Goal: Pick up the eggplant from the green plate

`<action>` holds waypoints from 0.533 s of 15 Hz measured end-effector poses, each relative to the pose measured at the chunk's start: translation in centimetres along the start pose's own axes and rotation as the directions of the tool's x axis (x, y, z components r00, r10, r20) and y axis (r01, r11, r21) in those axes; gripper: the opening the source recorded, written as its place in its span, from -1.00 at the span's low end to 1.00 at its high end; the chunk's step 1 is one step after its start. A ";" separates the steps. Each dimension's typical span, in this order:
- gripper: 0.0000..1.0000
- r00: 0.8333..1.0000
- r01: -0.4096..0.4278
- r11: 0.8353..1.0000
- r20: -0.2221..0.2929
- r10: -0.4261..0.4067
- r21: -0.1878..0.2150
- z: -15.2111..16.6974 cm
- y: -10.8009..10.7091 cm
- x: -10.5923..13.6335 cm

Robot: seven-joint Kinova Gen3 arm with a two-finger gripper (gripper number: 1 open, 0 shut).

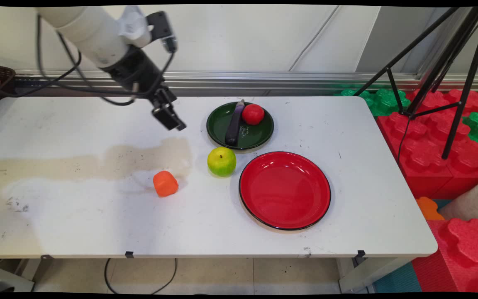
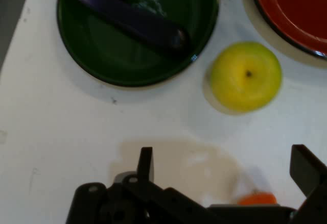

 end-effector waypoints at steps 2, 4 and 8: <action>1.00 0.999 0.047 0.998 0.005 -0.048 0.029 1.1 -0.1 1.6; 1.00 0.995 0.095 0.994 0.014 -0.096 0.053 2.6 -0.1 3.1; 1.00 0.983 0.179 0.979 0.027 -0.182 0.098 5.8 -0.4 5.6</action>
